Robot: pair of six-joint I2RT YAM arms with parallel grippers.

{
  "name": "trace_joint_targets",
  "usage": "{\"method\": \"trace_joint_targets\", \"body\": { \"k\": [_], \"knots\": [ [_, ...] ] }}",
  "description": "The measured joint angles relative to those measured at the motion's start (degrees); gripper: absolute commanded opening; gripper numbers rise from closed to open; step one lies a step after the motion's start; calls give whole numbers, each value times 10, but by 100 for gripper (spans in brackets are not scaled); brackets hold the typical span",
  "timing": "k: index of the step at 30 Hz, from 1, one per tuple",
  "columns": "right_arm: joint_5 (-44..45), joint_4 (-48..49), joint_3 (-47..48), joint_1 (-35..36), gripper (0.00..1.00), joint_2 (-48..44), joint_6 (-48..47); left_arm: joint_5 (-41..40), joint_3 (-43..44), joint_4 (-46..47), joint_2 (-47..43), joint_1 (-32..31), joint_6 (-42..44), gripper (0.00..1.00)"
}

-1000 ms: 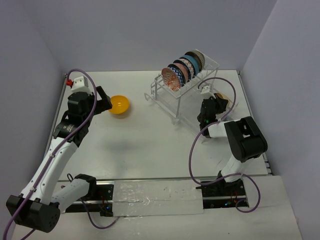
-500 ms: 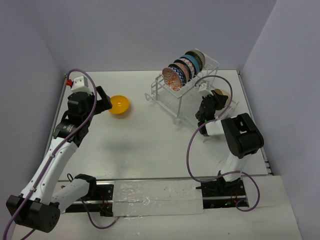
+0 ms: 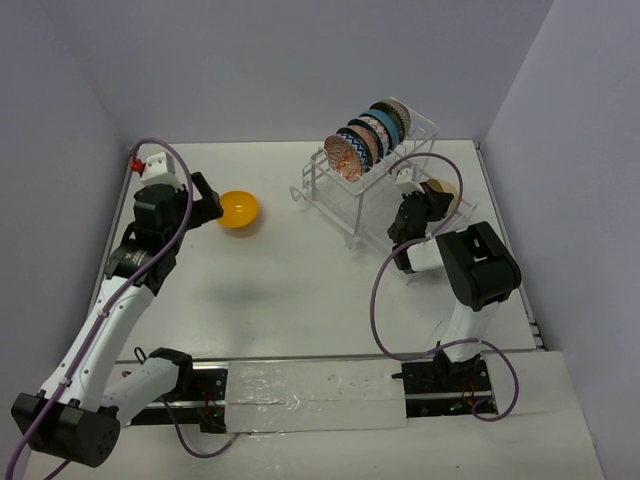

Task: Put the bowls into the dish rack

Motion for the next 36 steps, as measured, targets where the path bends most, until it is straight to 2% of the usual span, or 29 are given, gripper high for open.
{"method": "trace_joint_targets", "body": {
  "k": [7, 15, 21, 36],
  "knots": [
    [14, -5, -3, 3, 2, 5, 7, -5, 0, 0, -9, 0, 0, 99],
    [13, -21, -9, 4, 8, 5, 13, -5, 0, 0, -15, 0, 2, 99],
    [16, -23, -9, 6, 6, 5, 11, -6, 0, 0, -18, 0, 3, 99],
    [51, -2, -6, 9, 6, 11, -58, -11, 0, 1, -26, -3, 4, 99]
  ]
}}
